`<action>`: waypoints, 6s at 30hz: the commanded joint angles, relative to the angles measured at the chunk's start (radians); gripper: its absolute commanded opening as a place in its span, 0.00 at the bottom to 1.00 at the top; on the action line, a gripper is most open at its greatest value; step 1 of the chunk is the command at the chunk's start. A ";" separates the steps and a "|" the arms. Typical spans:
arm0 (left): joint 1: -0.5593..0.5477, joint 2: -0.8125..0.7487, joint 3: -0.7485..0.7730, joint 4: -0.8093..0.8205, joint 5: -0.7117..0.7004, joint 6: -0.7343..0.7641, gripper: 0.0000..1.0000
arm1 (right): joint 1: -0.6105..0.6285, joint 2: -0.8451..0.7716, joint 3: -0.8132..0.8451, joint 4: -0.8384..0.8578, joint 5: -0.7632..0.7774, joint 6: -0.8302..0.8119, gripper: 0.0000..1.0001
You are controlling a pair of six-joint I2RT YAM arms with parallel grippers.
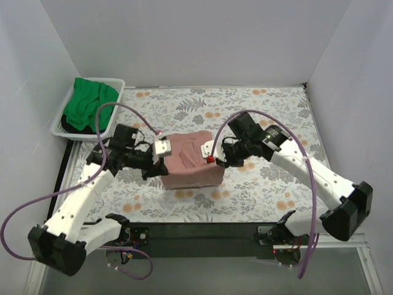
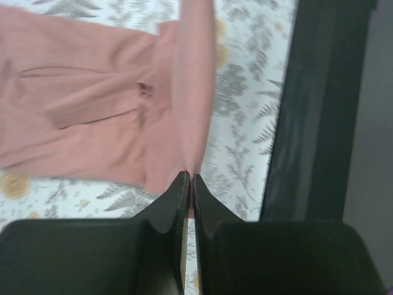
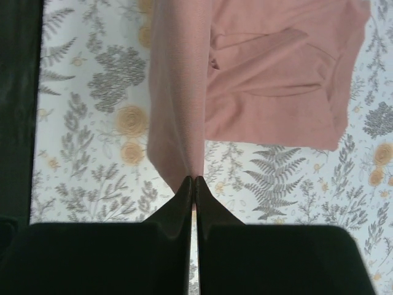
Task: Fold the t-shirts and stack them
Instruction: Fold the tshirt
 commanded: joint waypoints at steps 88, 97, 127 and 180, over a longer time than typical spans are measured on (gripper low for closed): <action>-0.175 0.595 -0.128 0.645 -0.065 -0.235 0.26 | -0.202 0.984 0.246 0.475 -0.652 0.887 0.11; -0.178 0.475 -0.082 0.642 -0.088 -0.252 0.00 | -0.204 0.989 0.206 0.475 -0.647 0.867 0.09; -0.138 0.480 -0.072 0.740 -0.145 -0.117 0.00 | -0.215 0.898 0.398 0.401 -0.555 0.847 0.15; -0.002 0.509 0.054 0.771 -0.159 -0.374 0.48 | -0.500 0.645 0.334 0.239 -0.552 0.781 0.55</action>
